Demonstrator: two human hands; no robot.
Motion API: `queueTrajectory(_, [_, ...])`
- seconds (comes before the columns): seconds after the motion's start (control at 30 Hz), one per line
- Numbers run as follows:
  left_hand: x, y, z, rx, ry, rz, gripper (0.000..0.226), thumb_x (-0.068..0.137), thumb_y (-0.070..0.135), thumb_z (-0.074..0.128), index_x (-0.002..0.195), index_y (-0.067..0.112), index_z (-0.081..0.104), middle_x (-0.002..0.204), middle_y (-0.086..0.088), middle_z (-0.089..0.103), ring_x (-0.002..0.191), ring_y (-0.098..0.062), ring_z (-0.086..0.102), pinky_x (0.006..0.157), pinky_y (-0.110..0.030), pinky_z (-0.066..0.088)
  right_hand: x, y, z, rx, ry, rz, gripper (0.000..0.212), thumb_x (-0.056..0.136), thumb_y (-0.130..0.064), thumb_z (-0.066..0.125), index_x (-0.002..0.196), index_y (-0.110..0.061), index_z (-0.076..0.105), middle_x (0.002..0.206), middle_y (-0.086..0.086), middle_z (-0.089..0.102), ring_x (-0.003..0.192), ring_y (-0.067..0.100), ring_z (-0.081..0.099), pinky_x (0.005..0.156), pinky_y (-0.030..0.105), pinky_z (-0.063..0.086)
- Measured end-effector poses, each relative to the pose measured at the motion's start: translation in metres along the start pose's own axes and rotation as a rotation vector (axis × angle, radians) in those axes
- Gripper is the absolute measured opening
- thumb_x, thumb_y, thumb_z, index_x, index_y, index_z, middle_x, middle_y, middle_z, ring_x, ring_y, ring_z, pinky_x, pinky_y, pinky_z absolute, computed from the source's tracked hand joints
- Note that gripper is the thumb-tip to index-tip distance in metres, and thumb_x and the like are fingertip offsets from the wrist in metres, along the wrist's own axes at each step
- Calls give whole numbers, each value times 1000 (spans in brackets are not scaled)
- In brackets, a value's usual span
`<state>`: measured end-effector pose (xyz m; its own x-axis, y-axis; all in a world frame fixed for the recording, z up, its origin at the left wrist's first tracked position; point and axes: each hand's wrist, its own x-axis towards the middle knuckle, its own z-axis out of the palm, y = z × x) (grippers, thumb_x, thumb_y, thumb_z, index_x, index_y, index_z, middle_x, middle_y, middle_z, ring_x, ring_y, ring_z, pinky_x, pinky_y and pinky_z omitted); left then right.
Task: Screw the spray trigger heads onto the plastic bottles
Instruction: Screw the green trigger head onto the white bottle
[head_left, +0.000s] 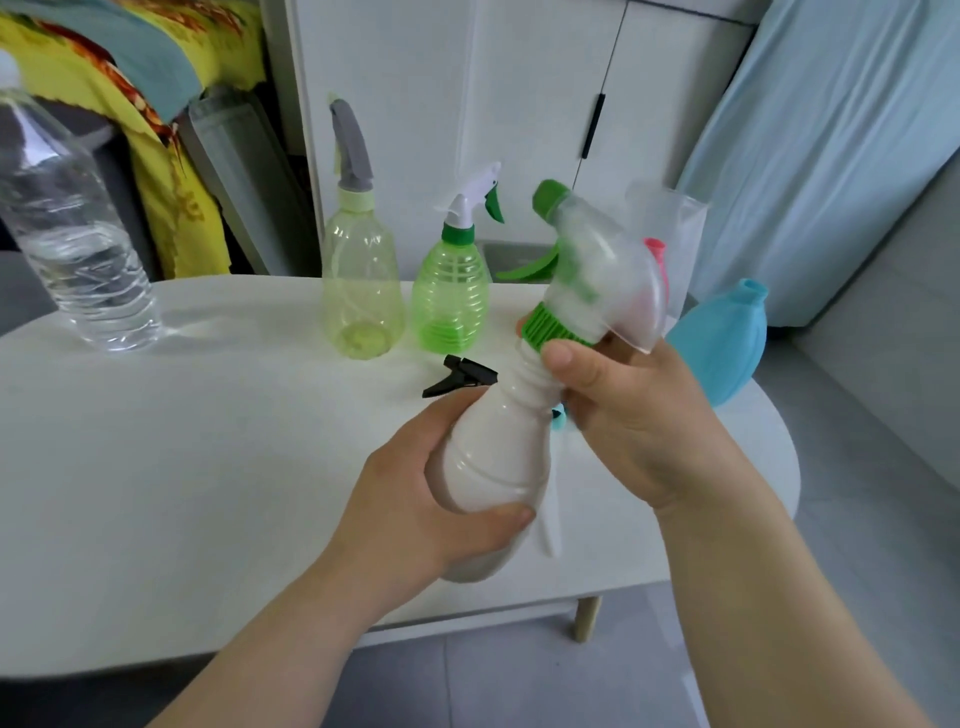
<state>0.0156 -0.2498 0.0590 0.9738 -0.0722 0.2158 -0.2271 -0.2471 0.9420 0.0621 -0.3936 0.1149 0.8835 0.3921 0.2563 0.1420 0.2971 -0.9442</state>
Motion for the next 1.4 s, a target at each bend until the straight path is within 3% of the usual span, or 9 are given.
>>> queueTrajectory(0.2, [-4,0,-1,21,-10,-18,64,40,43,73,90,69,42,100,42,52,89,14,54,65,3,37,-2,6,6,35,8,55,21,69,-7,59,76,-23,70,67,-12,70,69,3,65,72,18,54])
queueTrajectory(0.27, [-4,2,-4,30,-20,-10,65,37,47,71,91,69,42,101,43,52,90,15,53,66,3,37,-4,2,2,47,-28,64,24,60,-5,73,76,-22,71,70,-9,70,72,6,65,72,19,53])
queueTrajectory(0.47, [-8,6,-5,62,-75,1,70,39,44,74,93,71,40,104,44,49,92,16,52,68,3,36,-11,-4,-7,80,-144,77,41,53,-35,79,88,-18,68,86,0,72,85,15,65,80,28,54])
queueTrajectory(0.7, [-12,10,-3,137,9,0,63,41,43,71,89,67,40,105,45,42,90,19,49,66,5,34,-10,-4,6,-152,34,63,19,56,-11,76,70,-23,70,74,-3,74,75,10,67,68,21,53])
queueTrajectory(0.87, [-13,15,-3,108,15,6,75,40,40,70,87,81,29,94,60,41,89,25,46,66,7,33,-14,4,18,-175,77,89,10,69,-26,59,74,-27,68,79,-10,74,71,6,67,68,20,52])
queueTrajectory(0.97, [-13,15,-5,99,11,11,72,40,40,71,88,77,33,95,57,43,90,24,47,66,7,33,-16,0,14,-128,15,84,40,63,-35,72,100,-27,58,96,-7,72,81,9,66,75,22,51])
queueTrajectory(1.07, [-12,13,-8,82,7,4,67,38,45,71,89,73,37,96,50,49,89,19,50,65,5,35,-18,-2,8,-25,-39,86,64,46,-57,76,101,-26,62,104,-7,70,92,12,65,81,24,52])
queueTrajectory(1.2, [-10,13,-10,74,14,11,62,36,53,64,91,70,40,96,47,51,89,16,51,65,5,35,-18,-3,3,37,-6,64,54,53,-50,76,99,-24,66,105,-5,70,103,19,60,88,32,48])
queueTrajectory(1.4, [-12,11,-8,102,41,13,64,40,43,72,94,63,44,100,37,55,92,13,51,67,4,35,-16,-4,8,-83,57,9,32,60,-45,70,87,-28,70,91,-9,74,90,14,62,76,27,48])
